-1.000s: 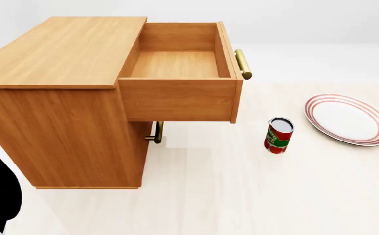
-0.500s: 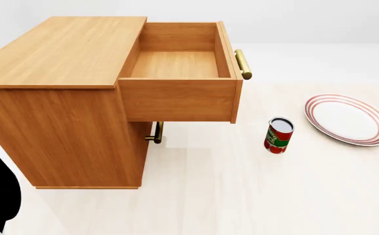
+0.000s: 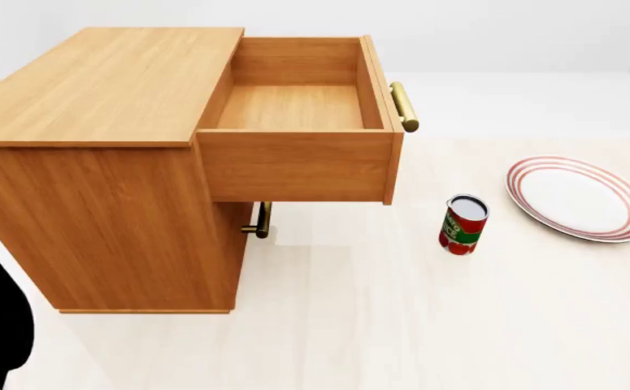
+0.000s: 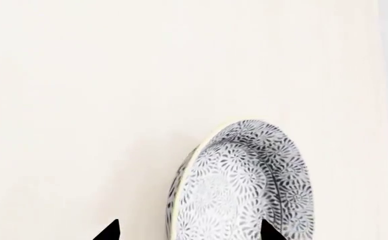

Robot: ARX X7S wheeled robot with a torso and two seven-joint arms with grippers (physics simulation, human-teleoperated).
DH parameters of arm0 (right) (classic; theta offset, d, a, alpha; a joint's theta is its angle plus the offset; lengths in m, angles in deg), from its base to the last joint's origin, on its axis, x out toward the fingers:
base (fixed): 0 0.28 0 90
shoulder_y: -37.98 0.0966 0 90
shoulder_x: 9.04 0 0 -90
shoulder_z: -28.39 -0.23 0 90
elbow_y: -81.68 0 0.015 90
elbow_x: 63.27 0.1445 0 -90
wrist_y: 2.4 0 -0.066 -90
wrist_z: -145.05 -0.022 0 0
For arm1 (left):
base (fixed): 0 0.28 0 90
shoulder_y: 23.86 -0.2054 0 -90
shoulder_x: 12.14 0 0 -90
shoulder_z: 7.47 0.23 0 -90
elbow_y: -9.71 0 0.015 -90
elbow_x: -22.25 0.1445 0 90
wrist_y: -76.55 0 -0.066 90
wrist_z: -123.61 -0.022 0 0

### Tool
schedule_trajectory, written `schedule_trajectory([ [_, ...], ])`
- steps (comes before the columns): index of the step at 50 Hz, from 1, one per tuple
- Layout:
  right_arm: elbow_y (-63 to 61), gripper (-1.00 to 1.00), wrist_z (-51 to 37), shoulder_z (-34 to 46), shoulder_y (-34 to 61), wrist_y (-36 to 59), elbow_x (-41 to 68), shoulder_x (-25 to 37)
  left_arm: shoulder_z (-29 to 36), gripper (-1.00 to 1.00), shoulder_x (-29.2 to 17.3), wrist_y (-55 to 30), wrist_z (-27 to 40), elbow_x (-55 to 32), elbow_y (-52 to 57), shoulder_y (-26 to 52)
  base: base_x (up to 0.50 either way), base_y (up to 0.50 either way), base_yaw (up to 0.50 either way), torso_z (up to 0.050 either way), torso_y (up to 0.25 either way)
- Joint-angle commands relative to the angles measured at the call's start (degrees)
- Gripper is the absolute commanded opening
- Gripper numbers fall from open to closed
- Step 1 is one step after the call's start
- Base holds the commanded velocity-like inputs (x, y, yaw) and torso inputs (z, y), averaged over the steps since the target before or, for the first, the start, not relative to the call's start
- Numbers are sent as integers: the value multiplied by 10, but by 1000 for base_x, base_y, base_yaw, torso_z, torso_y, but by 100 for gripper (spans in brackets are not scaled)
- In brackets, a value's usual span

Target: Put the bowl in the top drawer of the cabinet.

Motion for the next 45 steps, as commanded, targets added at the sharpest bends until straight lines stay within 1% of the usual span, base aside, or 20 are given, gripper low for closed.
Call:
schedule_trajectory([
  [1,45,100,-19,26,-66,-74,29,-50,4,100,-2,5,1,-1,-2,-2,0,0,0,0,0],
  [8,73,100,-18,35,-112,-114,50,-74,3,100,-5,4,6,-7,-1,-3,0,0,0,0,0],
  [12,85,100,-20,39,-130,-118,68,-82,-1,100,-5,-3,13,-15,2,0,0,0,0,0,0],
  [13,87,-100,-22,39,-133,-119,72,-83,-2,100,-5,-4,14,-17,2,1,0,0,0,0,0],
  [21,87,-100,-37,35,-121,-93,85,-81,1,100,-7,0,15,-18,1,1,0,0,0,0,0],
  [28,56,-100,-49,27,-76,-37,68,-40,-1,100,-8,-1,19,-24,0,6,0,0,0,0,0],
  [32,23,-100,-51,8,-27,27,47,-3,-9,100,-9,-6,25,-35,0,12,0,0,0,0,0],
  [37,-20,-100,-51,-34,37,123,30,28,-37,100,-10,-33,47,-74,-2,31,0,0,0,0,0],
  [43,-76,-100,-20,-101,112,257,2,60,-62,100,-16,-69,73,-126,-2,53,0,0,0,0,0],
  [45,-86,-100,-8,-118,128,289,-4,62,-69,100,-18,-78,79,-141,-5,59,0,0,0,0,0],
])
